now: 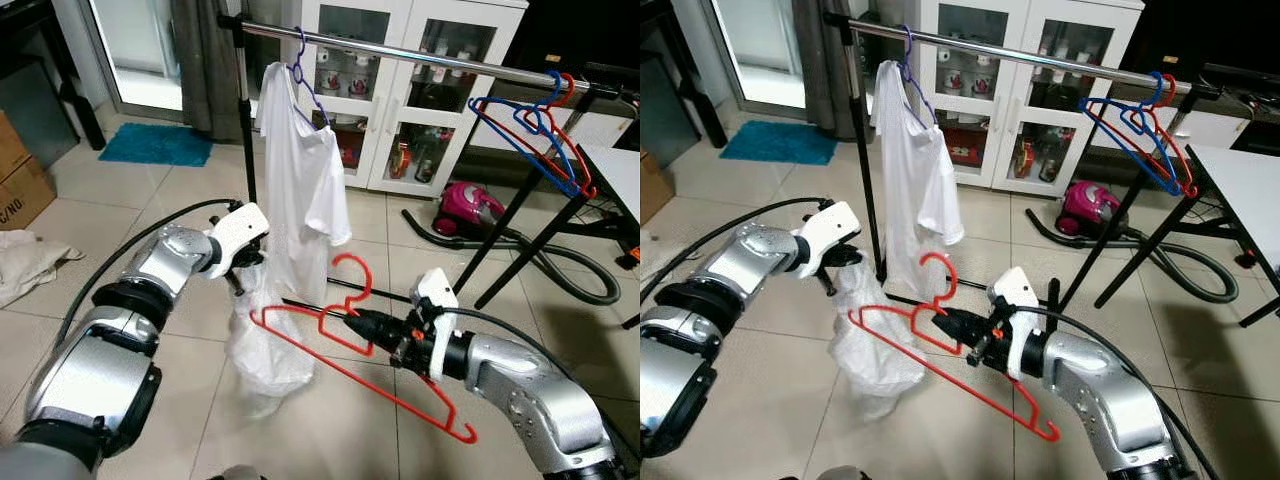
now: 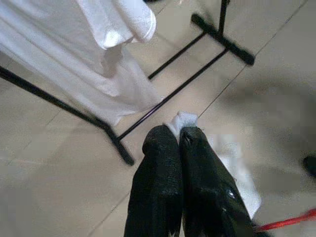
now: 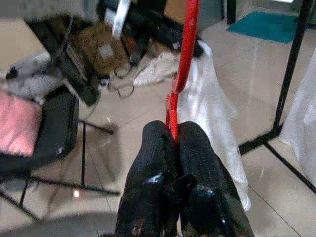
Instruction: Hang hanger
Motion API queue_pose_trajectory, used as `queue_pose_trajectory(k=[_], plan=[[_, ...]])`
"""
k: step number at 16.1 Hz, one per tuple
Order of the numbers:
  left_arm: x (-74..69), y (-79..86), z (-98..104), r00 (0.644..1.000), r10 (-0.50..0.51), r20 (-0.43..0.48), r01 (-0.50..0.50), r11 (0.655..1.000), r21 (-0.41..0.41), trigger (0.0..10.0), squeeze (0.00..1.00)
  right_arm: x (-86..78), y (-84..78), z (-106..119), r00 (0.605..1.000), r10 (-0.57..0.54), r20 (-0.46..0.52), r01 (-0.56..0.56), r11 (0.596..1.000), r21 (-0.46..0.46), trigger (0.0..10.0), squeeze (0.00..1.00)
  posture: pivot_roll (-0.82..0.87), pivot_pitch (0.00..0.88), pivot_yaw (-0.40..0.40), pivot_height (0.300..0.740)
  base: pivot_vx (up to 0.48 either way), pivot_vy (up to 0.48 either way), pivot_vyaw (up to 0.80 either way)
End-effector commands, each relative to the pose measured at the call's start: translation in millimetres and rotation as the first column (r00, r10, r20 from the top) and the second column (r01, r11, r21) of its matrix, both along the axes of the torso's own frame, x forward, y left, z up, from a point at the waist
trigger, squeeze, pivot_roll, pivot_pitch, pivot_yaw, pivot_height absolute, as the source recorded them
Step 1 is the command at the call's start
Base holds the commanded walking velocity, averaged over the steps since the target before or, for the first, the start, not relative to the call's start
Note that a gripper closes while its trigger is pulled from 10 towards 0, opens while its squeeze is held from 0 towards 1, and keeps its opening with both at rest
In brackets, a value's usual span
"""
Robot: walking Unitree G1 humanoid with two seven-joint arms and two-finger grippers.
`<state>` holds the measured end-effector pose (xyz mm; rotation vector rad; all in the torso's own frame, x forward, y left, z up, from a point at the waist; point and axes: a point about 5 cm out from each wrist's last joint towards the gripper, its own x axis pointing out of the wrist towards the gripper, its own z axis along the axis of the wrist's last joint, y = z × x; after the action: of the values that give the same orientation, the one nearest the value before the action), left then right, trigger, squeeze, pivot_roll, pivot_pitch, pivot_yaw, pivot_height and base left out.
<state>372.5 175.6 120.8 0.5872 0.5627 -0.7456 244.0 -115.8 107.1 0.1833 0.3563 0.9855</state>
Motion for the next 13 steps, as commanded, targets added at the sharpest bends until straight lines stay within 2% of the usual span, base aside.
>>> queue_pose_trajectory(k=[1,3,5,7,10,13], plan=[[7.5,-10.8,15,0.999,-0.008,0.034,0.01,0.998,-0.057,10.0,0.0,4.9,2.9,4,1.0,-0.026,0.01,0.026,1.0,-0.002,10.0,0.0,0.11,0.052,-0.034,0.74,0.0,0.0,0.0],[9.1,-14.5,17,0.999,-0.002,0.041,0.005,0.997,-0.075,10.0,0.0,4.9,8.9,3,1.0,-0.031,0.001,0.031,0.999,0.012,10.0,0.0,0.11,0.052,-0.034,0.74,0.0,0.0,0.0],[9.9,-19.3,20,0.999,-0.023,0.032,0.026,0.994,-0.108,10.0,0.0,12.3,10.3,-4,0.994,-0.11,-0.012,0.109,0.994,-0.029,10.0,0.0,0.11,0.051,-0.03,0.74,0.0,0.0,0.0],[9.4,-17.9,21,0.998,-0.05,0.045,0.053,0.995,-0.08,10.0,0.0,12.3,8.5,-3,0.994,-0.111,-0.009,0.111,0.993,-0.029,10.0,0.0,0.11,0.05,-0.031,0.74,0.0,0.0,0.0],[8.1,-10.9,20,0.996,-0.072,0.053,0.074,0.997,-0.039,10.0,0.0,14.5,-7.3,2,0.989,-0.146,0.012,0.146,0.989,-0.037,10.0,0.0,0.11,0.049,-0.03,0.74,0.0,0.0,0.0],[5.6,-11.6,21,0.99,-0.135,0.041,0.137,0.99,-0.036,10.0,0.0,18.3,-25.2,1,0.983,-0.178,0.041,0.181,0.977,-0.108,10.0,0.0,0.11,0.047,-0.03,0.74,0.0,0.0,0.0]])
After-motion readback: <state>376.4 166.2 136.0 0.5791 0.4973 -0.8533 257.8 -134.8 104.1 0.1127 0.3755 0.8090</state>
